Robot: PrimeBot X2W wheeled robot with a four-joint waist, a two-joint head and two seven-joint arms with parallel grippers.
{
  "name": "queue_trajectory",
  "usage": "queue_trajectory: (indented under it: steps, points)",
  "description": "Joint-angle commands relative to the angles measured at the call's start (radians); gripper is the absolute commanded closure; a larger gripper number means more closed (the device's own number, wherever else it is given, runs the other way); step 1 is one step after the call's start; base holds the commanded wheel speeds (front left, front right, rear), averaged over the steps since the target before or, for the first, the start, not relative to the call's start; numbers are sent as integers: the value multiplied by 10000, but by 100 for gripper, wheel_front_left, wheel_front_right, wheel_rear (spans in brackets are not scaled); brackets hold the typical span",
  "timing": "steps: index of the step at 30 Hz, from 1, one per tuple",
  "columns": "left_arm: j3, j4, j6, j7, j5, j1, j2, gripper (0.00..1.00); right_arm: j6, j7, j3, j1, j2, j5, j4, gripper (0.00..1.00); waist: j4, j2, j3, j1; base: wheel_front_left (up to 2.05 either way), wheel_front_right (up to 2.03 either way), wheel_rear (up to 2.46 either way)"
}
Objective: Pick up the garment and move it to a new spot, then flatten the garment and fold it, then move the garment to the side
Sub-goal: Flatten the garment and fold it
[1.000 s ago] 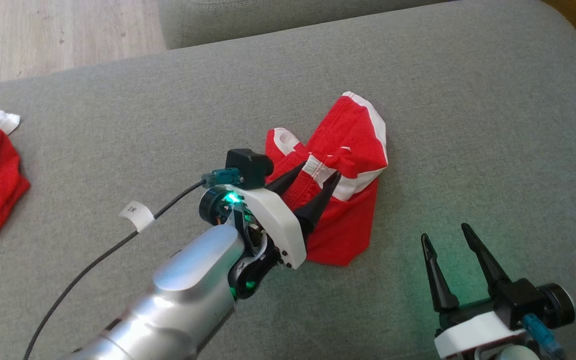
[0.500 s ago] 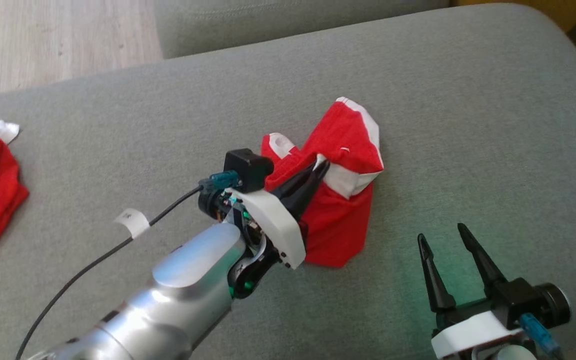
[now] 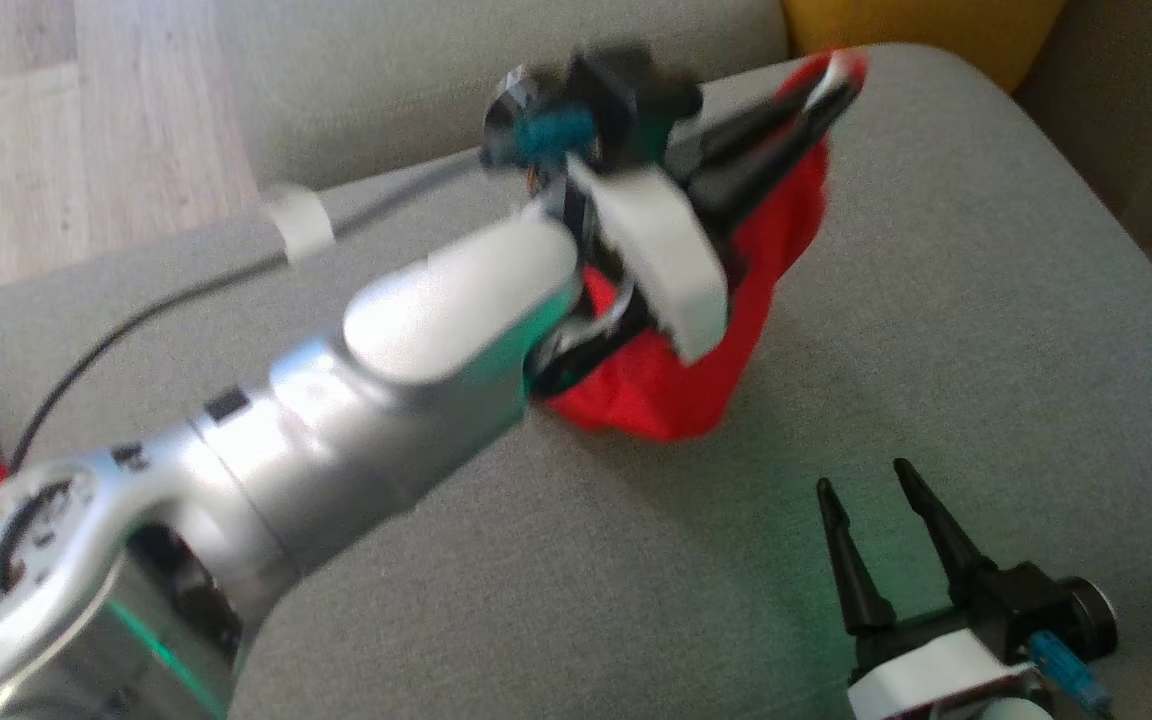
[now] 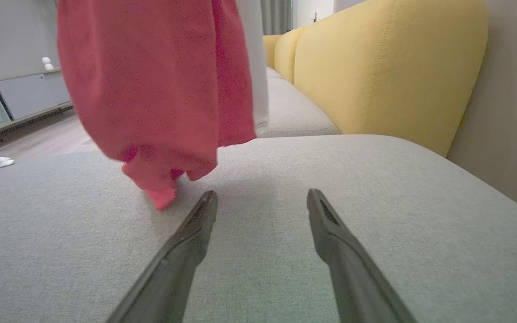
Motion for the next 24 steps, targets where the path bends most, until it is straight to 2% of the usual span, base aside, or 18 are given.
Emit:
queue_trajectory:
  steps: [1,4,7,12,16,21,24]
  points:
    - [392,-210,-55,-189,-386,-932,74,100,67,-109,160,-217,-53,66,-292,0,-81,0,-253,0,0,0,0]
    - [521,-297,-55,-291,-1218,-1644,276,100,67,-109,-65,-109,-53,145,-353,0,87,0,-378,0,0,0,0]
    - [428,-449,-55,-284,-1900,-1600,833,100,67,-109,-255,-73,-53,193,-491,0,390,0,-419,0,0,0,0]
    - [-7,-652,-55,-77,-2356,207,2032,100,67,-109,-466,-23,-53,264,-901,0,1016,0,-279,0,0,0,0]
    - [-90,-256,-55,-376,-2198,1684,2679,100,67,-109,-538,-196,-53,336,-1155,0,1445,0,299,0,0,0,0]
    - [-86,422,-55,-1061,-2008,2245,2998,100,67,-109,-364,-513,-53,216,-888,0,1871,0,981,0,0,0,0]
    - [-37,676,-55,-1332,-1984,2100,3001,100,67,-109,-62,-632,-159,179,-229,0,2084,0,1213,0,0,0,0]
